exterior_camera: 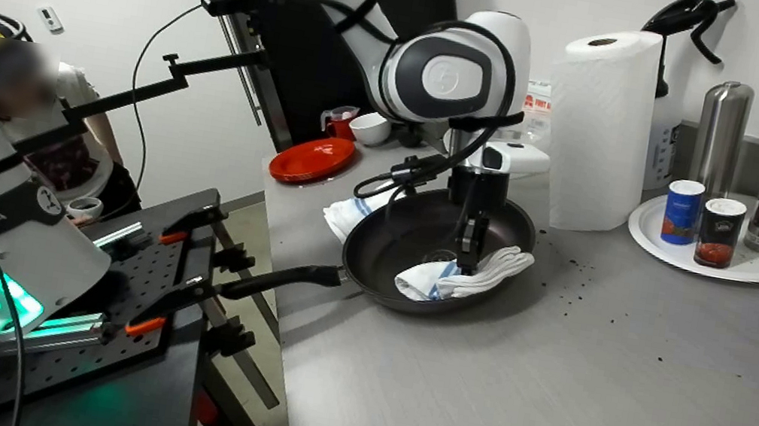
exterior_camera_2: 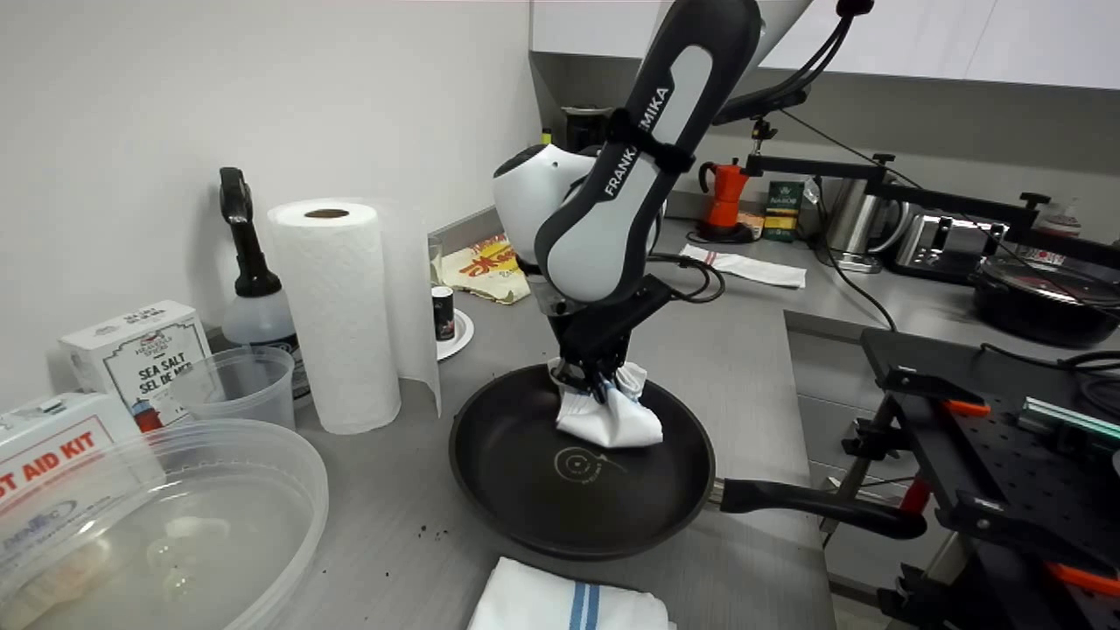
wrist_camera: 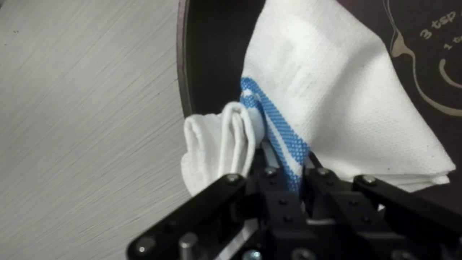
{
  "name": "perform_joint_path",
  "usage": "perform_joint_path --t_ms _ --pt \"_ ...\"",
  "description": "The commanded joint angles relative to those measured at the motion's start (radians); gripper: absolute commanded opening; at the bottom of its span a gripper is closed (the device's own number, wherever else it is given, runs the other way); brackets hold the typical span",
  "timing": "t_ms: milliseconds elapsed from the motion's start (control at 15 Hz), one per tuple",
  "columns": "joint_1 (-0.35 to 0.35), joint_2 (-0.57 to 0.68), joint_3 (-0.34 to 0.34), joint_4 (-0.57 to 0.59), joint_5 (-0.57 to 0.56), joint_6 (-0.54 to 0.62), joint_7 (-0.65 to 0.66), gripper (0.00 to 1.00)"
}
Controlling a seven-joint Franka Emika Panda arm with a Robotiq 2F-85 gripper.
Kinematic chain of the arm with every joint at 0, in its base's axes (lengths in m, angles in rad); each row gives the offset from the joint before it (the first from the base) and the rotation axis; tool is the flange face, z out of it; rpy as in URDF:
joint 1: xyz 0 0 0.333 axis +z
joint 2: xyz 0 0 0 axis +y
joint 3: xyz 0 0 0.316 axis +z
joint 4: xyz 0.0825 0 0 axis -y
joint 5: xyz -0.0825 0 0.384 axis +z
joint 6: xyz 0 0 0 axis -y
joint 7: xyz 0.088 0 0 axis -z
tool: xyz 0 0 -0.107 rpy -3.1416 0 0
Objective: Use the tea towel on the right to wipe the pan
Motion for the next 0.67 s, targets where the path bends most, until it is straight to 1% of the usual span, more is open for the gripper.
perform_joint_path --t_ms 0,267,600 --pt "0.008 0.038 -0.010 0.018 0.018 -0.001 0.024 0.03" --pt "0.007 0.043 -0.007 0.017 0.018 -0.002 0.032 0.03" --pt "-0.004 0.045 0.018 0.028 0.046 -0.011 0.026 0.03"
